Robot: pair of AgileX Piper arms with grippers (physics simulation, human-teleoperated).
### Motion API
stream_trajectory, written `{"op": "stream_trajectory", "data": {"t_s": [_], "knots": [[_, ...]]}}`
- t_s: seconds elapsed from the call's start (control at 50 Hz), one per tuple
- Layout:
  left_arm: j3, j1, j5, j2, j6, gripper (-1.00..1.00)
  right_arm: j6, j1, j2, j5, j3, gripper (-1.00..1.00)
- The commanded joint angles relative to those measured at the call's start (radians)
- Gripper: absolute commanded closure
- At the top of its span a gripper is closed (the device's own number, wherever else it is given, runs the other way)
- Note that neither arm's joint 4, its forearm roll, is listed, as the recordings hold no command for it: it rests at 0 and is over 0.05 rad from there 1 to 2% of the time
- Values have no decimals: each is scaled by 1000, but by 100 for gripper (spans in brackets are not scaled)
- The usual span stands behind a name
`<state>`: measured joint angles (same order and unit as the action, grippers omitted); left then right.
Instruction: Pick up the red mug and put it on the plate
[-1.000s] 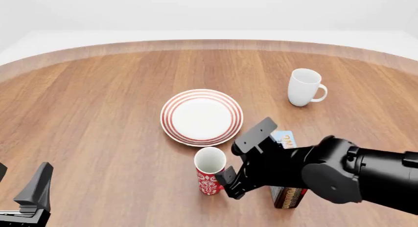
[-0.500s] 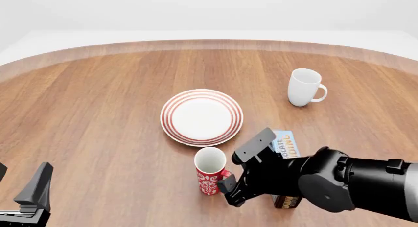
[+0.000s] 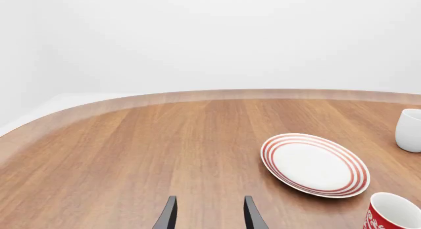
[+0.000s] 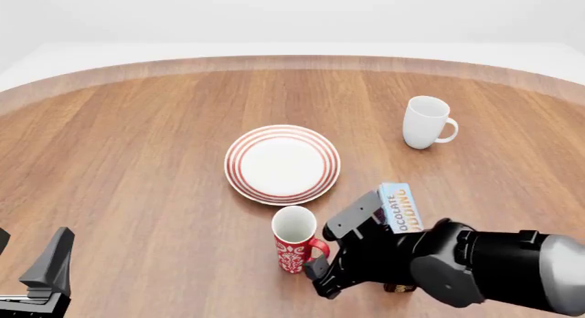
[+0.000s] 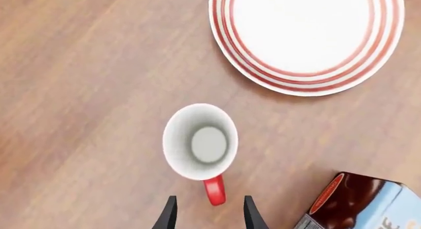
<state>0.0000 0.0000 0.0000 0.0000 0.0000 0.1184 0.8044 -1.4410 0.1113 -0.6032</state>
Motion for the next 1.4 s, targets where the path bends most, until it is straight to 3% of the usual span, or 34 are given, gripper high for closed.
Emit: {"op": "stream_trajectory", "data": {"t_s": [0.02, 0.92, 0.94, 1.4], "knots": [[0, 0, 0, 0, 0, -100, 7, 1, -34, -31, 1, -100], [0, 0, 0, 0, 0, -100, 15, -4, -74, -82, 19, -100], [0, 0, 0, 0, 0, -100, 11, -7, -76, -81, 15, 100], [0, 0, 0, 0, 0, -100, 4, 4, 5, -62, 42, 100]]}}
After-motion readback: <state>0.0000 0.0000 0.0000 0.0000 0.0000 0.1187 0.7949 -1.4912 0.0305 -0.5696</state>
